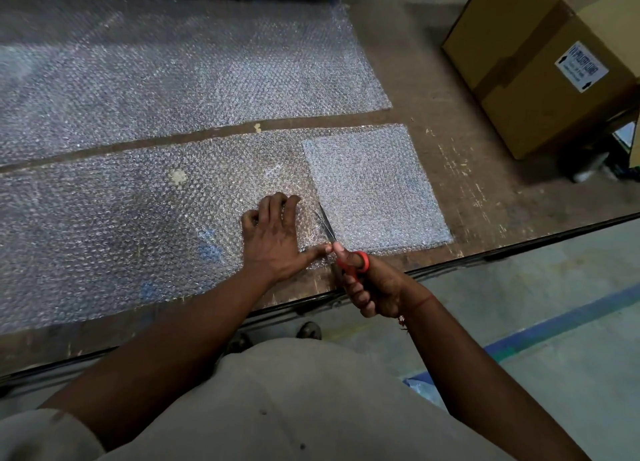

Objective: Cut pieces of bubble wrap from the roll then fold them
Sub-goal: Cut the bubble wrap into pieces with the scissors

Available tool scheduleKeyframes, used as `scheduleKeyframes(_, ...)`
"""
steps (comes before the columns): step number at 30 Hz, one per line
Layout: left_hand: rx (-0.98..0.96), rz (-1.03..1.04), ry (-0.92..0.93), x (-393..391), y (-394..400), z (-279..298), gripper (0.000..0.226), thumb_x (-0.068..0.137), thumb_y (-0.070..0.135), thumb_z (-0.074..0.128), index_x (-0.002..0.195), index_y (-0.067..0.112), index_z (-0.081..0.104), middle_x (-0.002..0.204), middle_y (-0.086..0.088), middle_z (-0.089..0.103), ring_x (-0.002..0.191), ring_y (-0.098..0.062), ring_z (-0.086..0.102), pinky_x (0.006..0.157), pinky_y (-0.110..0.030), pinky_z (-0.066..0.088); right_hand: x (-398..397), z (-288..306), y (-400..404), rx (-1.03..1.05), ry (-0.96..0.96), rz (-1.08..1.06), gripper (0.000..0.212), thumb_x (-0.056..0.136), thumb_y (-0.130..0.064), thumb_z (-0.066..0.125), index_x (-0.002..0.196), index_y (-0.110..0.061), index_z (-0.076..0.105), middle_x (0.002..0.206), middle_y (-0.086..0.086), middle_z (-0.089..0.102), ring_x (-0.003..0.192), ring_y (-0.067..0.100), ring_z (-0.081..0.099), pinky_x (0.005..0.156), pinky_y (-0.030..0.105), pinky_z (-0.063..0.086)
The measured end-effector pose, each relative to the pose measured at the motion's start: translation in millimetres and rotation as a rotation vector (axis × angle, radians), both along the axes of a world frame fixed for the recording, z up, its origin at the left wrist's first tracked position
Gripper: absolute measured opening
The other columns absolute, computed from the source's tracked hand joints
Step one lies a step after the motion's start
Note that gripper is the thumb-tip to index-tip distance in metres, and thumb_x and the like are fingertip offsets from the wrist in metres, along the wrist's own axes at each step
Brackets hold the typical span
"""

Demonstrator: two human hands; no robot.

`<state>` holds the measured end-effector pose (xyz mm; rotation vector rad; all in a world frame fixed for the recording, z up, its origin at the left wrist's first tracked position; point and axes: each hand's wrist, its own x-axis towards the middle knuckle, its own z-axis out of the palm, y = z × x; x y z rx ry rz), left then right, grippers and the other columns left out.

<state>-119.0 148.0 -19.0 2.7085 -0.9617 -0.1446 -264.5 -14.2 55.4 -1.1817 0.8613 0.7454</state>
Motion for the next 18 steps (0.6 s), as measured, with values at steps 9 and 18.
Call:
scheduleKeyframes(9, 0.016, 0.006, -0.020, -0.7, -1.5, -1.0, 0.119, 0.075, 0.107, 0.023, 0.158, 0.022, 0.026, 0.153, -0.008, 0.032, 0.141, -0.029, 0.034, 0.106, -0.052, 0.033, 0.6, 2.9, -0.4, -0.004, 0.005, 0.005, 0.063, 0.073, -0.085, 0.062, 0.064, -0.026, 0.041, 0.058, -0.007, 0.030, 0.045, 0.006, 0.025, 0.047, 0.017, 0.015)
scheduleKeyframes(18, 0.052, 0.044, 0.019, -0.3, -5.7, 2.3, 0.124, 0.064, 0.110, 0.026, 0.157, 0.028, 0.024, 0.151, -0.007, 0.031, 0.143, -0.030, 0.031, 0.108, -0.052, 0.031, 1.7, 3.8, 3.1, -0.041, -0.015, -0.010, 0.064, 0.070, -0.086, 0.066, 0.064, -0.027, 0.042, 0.060, -0.007, 0.031, 0.046, 0.006, 0.027, 0.045, 0.015, 0.017)
